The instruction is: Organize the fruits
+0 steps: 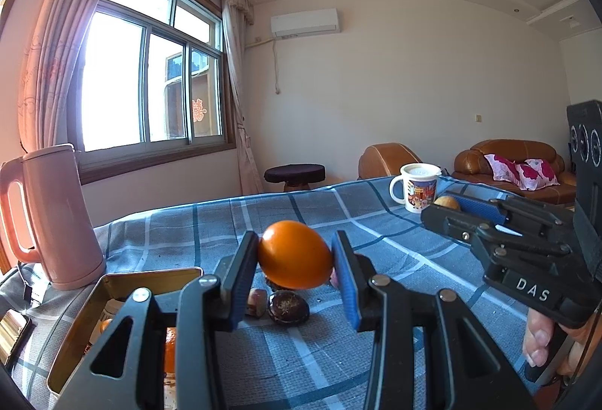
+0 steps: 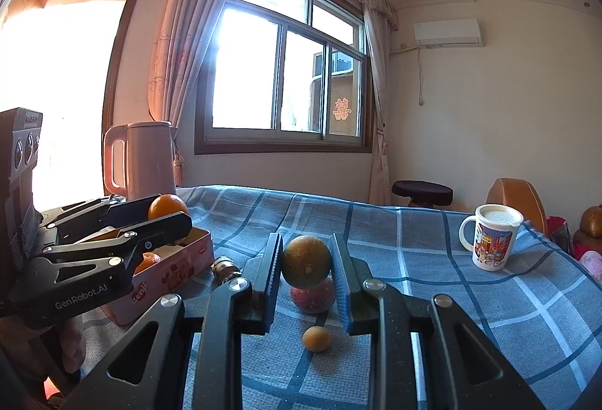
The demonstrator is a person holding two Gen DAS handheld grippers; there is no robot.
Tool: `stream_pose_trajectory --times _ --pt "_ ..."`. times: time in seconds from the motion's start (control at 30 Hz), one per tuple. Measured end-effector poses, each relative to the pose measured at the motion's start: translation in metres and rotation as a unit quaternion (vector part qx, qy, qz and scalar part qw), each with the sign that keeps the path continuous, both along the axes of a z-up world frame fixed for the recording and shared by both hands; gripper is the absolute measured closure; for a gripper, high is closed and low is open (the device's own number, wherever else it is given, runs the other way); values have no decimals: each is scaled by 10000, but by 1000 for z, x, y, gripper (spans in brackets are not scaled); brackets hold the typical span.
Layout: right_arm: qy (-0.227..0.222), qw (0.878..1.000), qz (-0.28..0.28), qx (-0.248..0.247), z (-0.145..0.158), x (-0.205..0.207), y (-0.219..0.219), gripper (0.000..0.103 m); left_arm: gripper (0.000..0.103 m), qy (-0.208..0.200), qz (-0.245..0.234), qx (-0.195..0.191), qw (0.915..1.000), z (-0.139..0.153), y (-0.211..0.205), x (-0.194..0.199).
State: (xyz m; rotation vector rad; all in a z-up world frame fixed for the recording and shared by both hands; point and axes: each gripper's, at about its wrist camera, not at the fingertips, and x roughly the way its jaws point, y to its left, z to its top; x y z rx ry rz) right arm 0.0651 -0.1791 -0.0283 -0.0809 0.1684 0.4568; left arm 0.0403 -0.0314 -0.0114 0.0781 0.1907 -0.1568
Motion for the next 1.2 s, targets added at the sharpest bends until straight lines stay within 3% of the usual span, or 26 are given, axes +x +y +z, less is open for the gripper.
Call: stream_pose_trajectory --times 0.5,1.2 --pt "-19 9999 115 -65 0 0 12 76 61 18 91 -13 10000 0 3 -4" --pt "136 9976 610 -285 -4 5 58 76 61 238 527 -179 9982 -2 39 -4"
